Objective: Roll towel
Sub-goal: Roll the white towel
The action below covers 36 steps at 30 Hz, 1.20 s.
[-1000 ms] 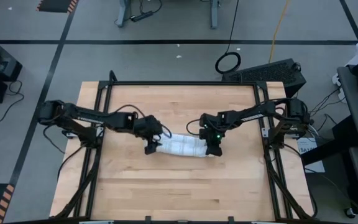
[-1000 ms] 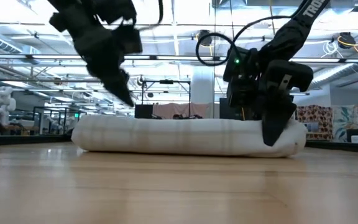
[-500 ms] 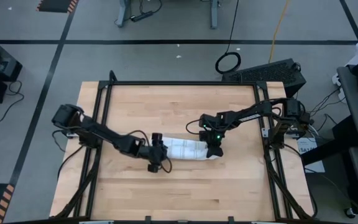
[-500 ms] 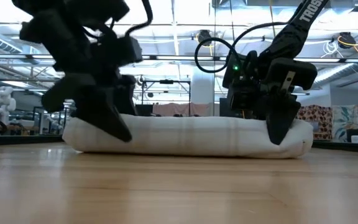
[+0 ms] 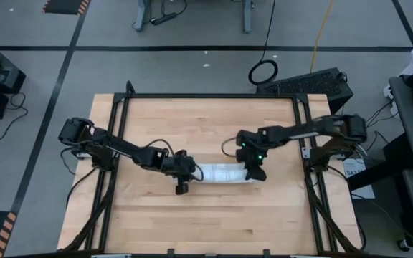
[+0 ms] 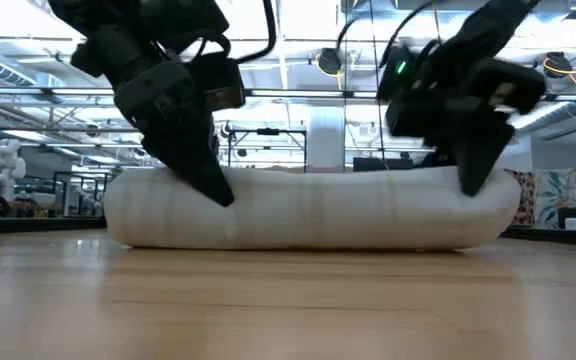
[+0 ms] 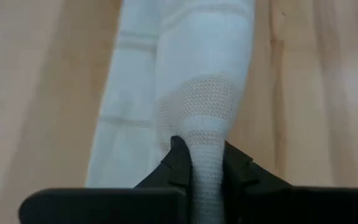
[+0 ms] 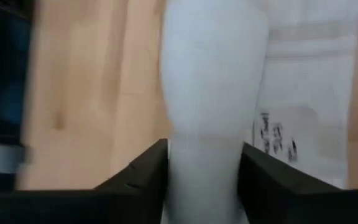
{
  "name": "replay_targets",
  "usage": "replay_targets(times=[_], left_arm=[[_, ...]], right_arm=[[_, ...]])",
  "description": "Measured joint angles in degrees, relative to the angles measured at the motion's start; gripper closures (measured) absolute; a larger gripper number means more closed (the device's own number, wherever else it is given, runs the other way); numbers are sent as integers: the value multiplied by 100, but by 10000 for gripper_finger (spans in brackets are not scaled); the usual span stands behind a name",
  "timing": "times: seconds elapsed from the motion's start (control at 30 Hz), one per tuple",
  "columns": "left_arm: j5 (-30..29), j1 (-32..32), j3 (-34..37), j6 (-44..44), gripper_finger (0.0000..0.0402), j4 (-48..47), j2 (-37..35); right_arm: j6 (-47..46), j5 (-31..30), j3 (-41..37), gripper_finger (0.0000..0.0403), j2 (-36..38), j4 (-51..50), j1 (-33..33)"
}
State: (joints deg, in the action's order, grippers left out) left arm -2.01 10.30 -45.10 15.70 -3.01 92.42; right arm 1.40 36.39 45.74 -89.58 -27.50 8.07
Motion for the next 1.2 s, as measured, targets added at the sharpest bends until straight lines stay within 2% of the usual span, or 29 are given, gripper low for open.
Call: replay_targets(times=[0.1, 0.17, 0.3, 0.37, 0.47, 0.57, 0.63, 0.8, 0.9, 0.97, 1.07, 1.2], left_arm=[[585, -232, 4, 355, 365, -86, 0], [952, -405, 4, 523, 365, -85, 0], [1418, -740, 6, 973, 365, -159, 0], [1662, -876, 7, 1082, 365, -216, 0], [2047, -1024, 8, 1097, 365, -251, 0], [2360, -1119, 11, 1100, 365, -291, 20], [2524, -1148, 11, 1104, 365, -411, 20], [2652, -1230, 11, 1104, 365, -693, 20], [2656, -1299, 38, 1102, 365, -697, 20], [2656, -1334, 39, 1102, 365, -699, 20], [2654, -1371, 39, 1101, 365, -699, 20], [2647, -1366, 39, 1102, 365, -697, 20]], right_arm=[[119, -1037, -155, 229, 609, 70, -402], [106, -1436, -372, 220, 944, 391, -685], [11, -1906, -1066, 208, 1364, 1687, -1361], [106, -2370, -1464, 203, 1471, 2404, -1704], [249, -3541, -1870, 200, 1471, 3291, -2143], [7, -5072, -1898, 204, 1476, 3339, -2409], [-100, -5521, -1898, 209, 1559, 3346, -2535], [-337, -5516, -1891, 228, 1796, 3724, -2842], [-203, -4978, -1891, 237, 1732, 4065, -2957], [37, -4812, -1887, 242, 1561, 4246, -2968], [450, -5009, -1893, 253, 1213, 4569, -2916], [861, -4841, -1885, 283, 692, 5280, -2597]])
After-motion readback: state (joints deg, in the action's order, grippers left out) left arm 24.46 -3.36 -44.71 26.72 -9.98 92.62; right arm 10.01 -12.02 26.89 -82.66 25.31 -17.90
